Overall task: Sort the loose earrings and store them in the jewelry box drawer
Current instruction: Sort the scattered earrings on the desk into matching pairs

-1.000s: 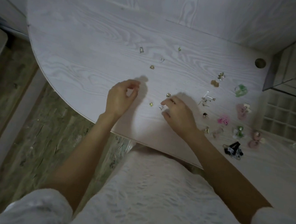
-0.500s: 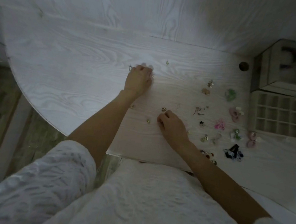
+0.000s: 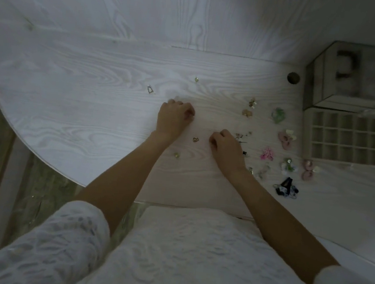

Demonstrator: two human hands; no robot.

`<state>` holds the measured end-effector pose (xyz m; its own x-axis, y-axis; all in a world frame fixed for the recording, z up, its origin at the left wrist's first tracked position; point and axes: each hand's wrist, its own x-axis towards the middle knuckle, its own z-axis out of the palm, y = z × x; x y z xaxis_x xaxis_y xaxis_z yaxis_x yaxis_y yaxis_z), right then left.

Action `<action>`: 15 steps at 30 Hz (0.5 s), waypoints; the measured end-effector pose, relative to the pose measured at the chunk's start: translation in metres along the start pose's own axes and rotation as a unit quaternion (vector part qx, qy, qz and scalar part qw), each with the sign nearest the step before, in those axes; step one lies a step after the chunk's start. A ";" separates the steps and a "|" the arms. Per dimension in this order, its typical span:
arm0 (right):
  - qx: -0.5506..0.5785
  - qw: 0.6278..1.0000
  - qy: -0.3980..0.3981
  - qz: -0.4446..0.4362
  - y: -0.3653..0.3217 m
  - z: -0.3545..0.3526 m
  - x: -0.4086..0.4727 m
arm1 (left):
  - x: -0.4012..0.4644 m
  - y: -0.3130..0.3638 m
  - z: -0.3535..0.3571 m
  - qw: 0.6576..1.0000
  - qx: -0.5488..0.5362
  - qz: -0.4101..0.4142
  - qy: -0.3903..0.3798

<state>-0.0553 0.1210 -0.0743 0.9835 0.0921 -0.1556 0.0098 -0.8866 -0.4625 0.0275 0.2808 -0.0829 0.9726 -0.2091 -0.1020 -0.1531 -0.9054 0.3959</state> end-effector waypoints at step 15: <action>0.027 0.995 0.007 0.099 0.030 -0.018 0.000 | -0.031 0.073 0.030 0.993 -0.111 0.030 -0.036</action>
<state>-0.0513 0.0865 -0.0723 0.9676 -0.0895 -0.2360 -0.1943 -0.8610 -0.4701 -0.0189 0.2105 -0.0782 0.9466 -0.2938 -0.1331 -0.1610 -0.7879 0.5944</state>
